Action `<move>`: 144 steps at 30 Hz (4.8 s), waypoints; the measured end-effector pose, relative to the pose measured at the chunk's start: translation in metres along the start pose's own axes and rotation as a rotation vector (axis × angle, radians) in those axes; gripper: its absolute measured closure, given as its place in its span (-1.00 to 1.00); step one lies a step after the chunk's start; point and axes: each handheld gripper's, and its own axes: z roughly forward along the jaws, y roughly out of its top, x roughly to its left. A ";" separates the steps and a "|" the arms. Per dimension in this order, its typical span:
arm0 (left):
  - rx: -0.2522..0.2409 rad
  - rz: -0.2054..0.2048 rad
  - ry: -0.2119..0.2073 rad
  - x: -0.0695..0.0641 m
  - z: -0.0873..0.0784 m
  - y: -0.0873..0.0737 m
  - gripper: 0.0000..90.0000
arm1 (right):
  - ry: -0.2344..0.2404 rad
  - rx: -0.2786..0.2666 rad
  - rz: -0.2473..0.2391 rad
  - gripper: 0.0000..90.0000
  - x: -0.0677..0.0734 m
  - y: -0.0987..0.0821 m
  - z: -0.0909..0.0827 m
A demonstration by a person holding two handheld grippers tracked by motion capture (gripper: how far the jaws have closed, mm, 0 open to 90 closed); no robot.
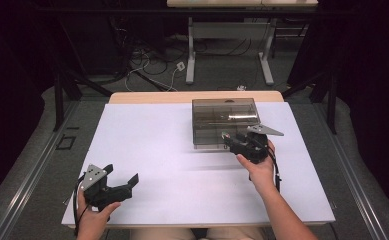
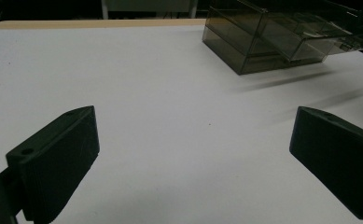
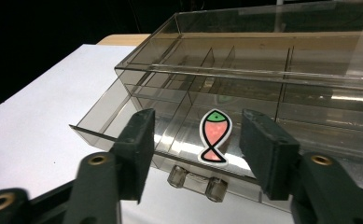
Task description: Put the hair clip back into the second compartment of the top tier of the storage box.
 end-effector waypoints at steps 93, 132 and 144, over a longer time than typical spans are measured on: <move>-0.002 0.020 -0.012 -0.005 0.001 0.001 -0.96 | 0.011 0.056 -0.210 -0.96 0.016 -0.042 -0.077; 0.003 0.024 -0.028 -0.006 0.002 0.002 -0.97 | -0.035 0.107 -0.155 -0.92 -0.017 -0.082 -0.070; 0.005 0.021 -0.028 -0.006 0.002 0.002 -0.96 | -0.018 0.134 -0.161 -0.92 -0.009 -0.085 -0.063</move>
